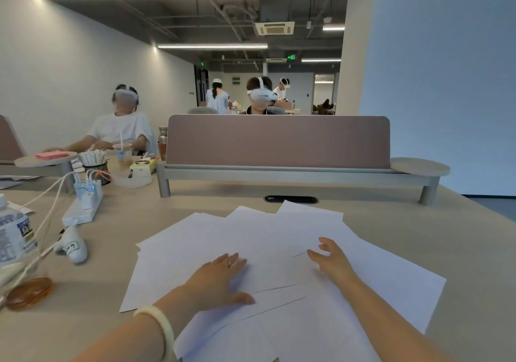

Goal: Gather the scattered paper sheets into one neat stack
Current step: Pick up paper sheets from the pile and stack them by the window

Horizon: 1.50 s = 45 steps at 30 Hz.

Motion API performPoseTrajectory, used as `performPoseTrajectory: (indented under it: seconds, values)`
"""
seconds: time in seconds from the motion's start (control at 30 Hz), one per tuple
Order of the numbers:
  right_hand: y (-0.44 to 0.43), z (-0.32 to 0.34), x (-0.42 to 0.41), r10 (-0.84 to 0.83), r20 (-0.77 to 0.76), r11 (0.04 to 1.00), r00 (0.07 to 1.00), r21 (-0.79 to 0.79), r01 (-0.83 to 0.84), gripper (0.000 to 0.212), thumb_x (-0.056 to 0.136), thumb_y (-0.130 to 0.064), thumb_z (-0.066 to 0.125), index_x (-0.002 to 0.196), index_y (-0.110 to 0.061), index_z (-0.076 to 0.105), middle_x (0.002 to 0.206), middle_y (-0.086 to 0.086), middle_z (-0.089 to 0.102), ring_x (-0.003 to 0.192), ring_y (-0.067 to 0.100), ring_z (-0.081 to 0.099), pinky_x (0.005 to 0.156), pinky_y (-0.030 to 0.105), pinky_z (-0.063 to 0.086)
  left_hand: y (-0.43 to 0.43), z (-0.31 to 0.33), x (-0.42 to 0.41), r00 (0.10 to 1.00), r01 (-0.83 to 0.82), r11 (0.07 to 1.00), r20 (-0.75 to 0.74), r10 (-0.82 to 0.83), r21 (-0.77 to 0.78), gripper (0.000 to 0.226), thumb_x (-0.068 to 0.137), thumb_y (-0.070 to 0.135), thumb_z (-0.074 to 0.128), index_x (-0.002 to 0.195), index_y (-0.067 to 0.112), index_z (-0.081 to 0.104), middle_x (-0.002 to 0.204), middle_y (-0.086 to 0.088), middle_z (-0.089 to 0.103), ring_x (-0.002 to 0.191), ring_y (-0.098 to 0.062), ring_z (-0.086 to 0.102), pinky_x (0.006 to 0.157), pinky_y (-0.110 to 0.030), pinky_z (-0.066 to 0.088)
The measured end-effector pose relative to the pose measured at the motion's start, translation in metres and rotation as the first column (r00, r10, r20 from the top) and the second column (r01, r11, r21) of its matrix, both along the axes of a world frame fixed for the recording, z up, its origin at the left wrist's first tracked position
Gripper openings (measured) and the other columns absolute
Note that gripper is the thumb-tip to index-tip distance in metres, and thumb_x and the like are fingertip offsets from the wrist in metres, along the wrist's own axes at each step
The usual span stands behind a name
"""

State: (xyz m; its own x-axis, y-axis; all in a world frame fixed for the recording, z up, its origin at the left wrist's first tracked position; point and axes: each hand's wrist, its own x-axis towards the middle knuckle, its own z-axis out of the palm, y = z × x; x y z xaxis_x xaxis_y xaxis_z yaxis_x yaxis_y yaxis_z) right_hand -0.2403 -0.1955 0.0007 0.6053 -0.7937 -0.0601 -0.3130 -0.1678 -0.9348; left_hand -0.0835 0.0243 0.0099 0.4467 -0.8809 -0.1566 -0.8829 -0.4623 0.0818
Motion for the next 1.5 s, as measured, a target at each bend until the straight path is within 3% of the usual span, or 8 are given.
performPoseTrajectory:
  seconds: [0.27, 0.4, 0.57, 0.8, 1.0, 1.17, 1.33, 1.5]
  values:
    - [0.001, 0.001, 0.002, 0.027, 0.018, 0.997, 0.999, -0.072, -0.025, 0.048, 0.089, -0.021, 0.059, 0.134, -0.02, 0.044, 0.129, 0.002, 0.05, 0.109, 0.021, 0.057, 0.087, 0.031, 0.046, -0.008, -0.004, 0.006, 0.983, 0.094, 0.992, 0.148, -0.106, 0.086, 0.107, 0.059, 0.088, 0.007, 0.146, 0.027, 0.023, 0.144, -0.001, 0.042, 0.129, -0.025, 0.043, 0.103, -0.035, 0.038]
    - [0.002, 0.003, 0.0, 0.008, 0.066, 0.99, 0.998, -0.141, 0.002, 0.04, 0.091, -0.017, 0.056, 0.13, -0.02, 0.048, 0.124, 0.003, 0.055, 0.098, 0.019, 0.059, 0.078, 0.024, 0.044, -0.014, -0.005, 0.0, 0.943, 0.131, 0.99, 0.302, -0.14, 0.049, 0.052, 0.09, 0.037, 0.02, 0.135, 0.021, 0.038, 0.117, -0.008, 0.061, 0.106, -0.034, 0.058, 0.082, -0.036, 0.044]
    - [-0.001, 0.005, -0.011, -0.016, 0.115, 0.987, 0.993, -0.16, 0.034, 0.035, 0.092, -0.013, 0.054, 0.126, -0.019, 0.051, 0.12, 0.003, 0.059, 0.093, 0.017, 0.058, 0.067, 0.018, 0.043, -0.034, -0.002, -0.017, 0.933, -0.042, 0.998, 0.358, 0.02, 0.053, 0.039, 0.091, 0.005, 0.04, 0.129, 0.012, 0.049, 0.118, -0.011, 0.059, 0.108, -0.032, 0.059, 0.059, -0.027, 0.034]
    - [-0.01, 0.015, -0.037, -0.31, 0.338, 0.937, 0.889, -0.048, 0.346, 0.036, 0.093, -0.027, 0.054, 0.127, -0.016, 0.05, 0.115, 0.0, 0.055, 0.096, 0.017, 0.05, 0.079, 0.028, 0.036, -0.016, 0.035, 0.009, 0.934, -0.338, 0.807, -0.066, 0.352, -0.484, 0.007, 0.09, 0.023, 0.048, 0.084, 0.023, 0.044, 0.091, -0.003, 0.058, 0.089, -0.027, 0.057, 0.066, -0.026, 0.033]
    - [-0.002, 0.032, -0.018, 0.007, 0.289, 0.999, 0.957, 0.038, -0.019, 0.067, 0.079, -0.035, 0.072, 0.135, -0.014, 0.04, 0.125, 0.006, 0.056, 0.11, 0.021, 0.053, 0.088, 0.028, 0.035, -0.003, 0.078, 0.021, 0.891, -0.43, 0.499, -0.443, 0.1, -0.752, 0.016, 0.089, 0.026, 0.061, 0.09, 0.01, 0.06, 0.086, -0.007, 0.066, 0.076, -0.023, 0.059, 0.061, -0.029, 0.038]
    - [0.001, 0.08, 0.013, 0.224, 0.331, 0.969, 0.917, 0.023, -0.245, 0.103, 0.064, -0.056, 0.078, 0.146, -0.025, 0.025, 0.14, -0.014, 0.046, 0.131, 0.012, 0.045, 0.109, 0.034, 0.034, 0.003, 0.089, 0.018, 0.702, -0.608, 0.36, -0.691, -0.171, -0.707, 0.015, 0.092, 0.025, 0.058, 0.103, 0.021, 0.067, 0.095, 0.002, 0.074, 0.086, -0.019, 0.071, 0.068, -0.029, 0.055]
    - [0.02, 0.082, 0.024, 0.175, 0.428, 0.982, 0.887, -0.015, -0.186, 0.028, 0.083, -0.016, 0.07, 0.109, -0.014, 0.064, 0.107, 0.003, 0.071, 0.086, 0.009, 0.07, 0.068, 0.016, 0.054, -0.001, 0.06, 0.015, 0.583, -0.716, 0.372, -0.799, -0.147, -0.59, 0.031, 0.078, 0.031, 0.071, 0.102, 0.012, 0.069, 0.099, -0.007, 0.074, 0.089, -0.026, 0.071, 0.08, -0.042, 0.057]
    - [0.026, 0.08, 0.024, 0.094, 0.421, 0.994, 0.902, -0.09, -0.062, 0.015, 0.088, -0.01, 0.061, 0.101, -0.016, 0.063, 0.106, 0.006, 0.07, 0.092, 0.02, 0.067, 0.079, 0.03, 0.053, -0.01, 0.057, 0.014, 0.595, -0.715, 0.36, -0.792, -0.136, -0.599, 0.008, 0.087, 0.016, 0.065, 0.095, 0.014, 0.069, 0.096, -0.006, 0.073, 0.088, -0.025, 0.07, 0.069, -0.03, 0.055]
